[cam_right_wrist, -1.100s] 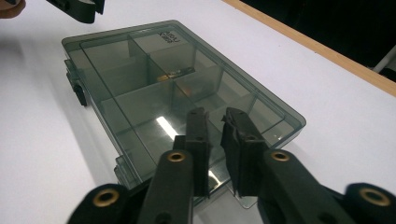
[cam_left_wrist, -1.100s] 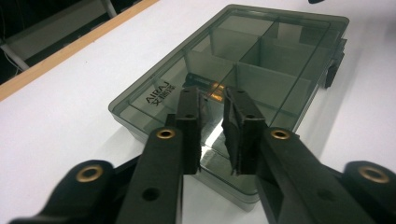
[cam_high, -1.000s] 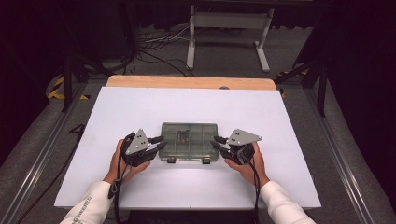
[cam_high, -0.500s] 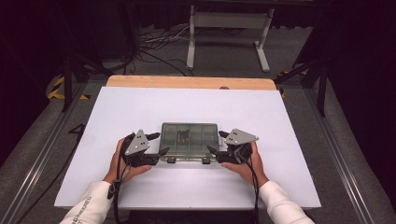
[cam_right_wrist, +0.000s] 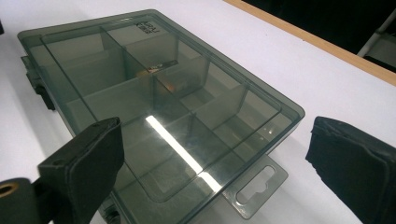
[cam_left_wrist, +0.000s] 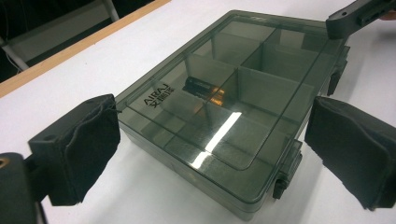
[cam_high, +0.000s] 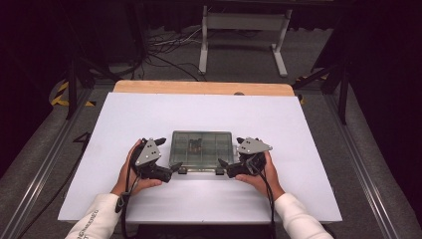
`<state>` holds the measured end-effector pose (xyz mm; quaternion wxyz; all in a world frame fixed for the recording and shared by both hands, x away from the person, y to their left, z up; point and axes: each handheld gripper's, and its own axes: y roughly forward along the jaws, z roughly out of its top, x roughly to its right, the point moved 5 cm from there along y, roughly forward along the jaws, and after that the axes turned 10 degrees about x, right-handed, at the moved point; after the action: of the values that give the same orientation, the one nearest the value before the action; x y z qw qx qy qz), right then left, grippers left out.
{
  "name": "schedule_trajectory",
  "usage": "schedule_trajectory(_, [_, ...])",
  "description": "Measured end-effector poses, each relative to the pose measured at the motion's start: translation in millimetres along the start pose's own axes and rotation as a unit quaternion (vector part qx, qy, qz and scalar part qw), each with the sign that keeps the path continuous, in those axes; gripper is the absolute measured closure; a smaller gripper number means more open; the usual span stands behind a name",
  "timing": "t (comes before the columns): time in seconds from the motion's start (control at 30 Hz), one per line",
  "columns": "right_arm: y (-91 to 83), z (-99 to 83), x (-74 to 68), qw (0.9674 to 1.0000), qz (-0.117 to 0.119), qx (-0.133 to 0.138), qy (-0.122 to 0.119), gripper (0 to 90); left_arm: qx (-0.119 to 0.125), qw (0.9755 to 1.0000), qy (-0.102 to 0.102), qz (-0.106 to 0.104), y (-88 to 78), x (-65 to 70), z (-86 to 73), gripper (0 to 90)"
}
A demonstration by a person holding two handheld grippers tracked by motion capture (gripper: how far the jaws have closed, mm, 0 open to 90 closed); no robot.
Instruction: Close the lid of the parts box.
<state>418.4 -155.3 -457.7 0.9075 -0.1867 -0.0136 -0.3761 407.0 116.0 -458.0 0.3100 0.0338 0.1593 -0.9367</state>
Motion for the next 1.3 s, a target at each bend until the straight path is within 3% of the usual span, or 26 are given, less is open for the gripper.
schedule_trajectory(0.13, [2.6,1.3,0.4,0.9999,-0.011,0.009,-0.001,5.2,0.010,0.9999,-0.004,-0.006,-1.3,0.7,1.6,3.4])
schedule_trajectory(0.37, [4.3,3.0,-2.0,0.9997,-0.014,0.009,-0.016,6.7,0.015,0.9998,0.008,-0.002,-3.2,2.0,6.4,3.5])
schedule_trajectory(0.57, [-0.5,9.5,2.3,0.9988,-0.031,0.033,-0.019,7.9,0.018,0.9996,0.020,0.008,-5.8,1.3,12.3,4.2])
schedule_trajectory(0.73, [-2.5,10.6,2.8,0.9986,-0.036,0.034,-0.022,7.8,0.021,0.9995,0.022,0.009,-8.2,1.2,14.3,3.7])
schedule_trajectory(0.97, [-6.9,14.8,1.1,0.9972,-0.047,0.038,-0.044,8.1,0.024,0.9991,0.032,0.012,-14.0,1.5,17.3,3.6])
schedule_trajectory(1.3, [-19.0,15.9,3.4,0.9969,-0.054,0.035,-0.045,8.3,0.028,0.9988,0.036,0.017,-24.4,1.7,18.8,3.8])
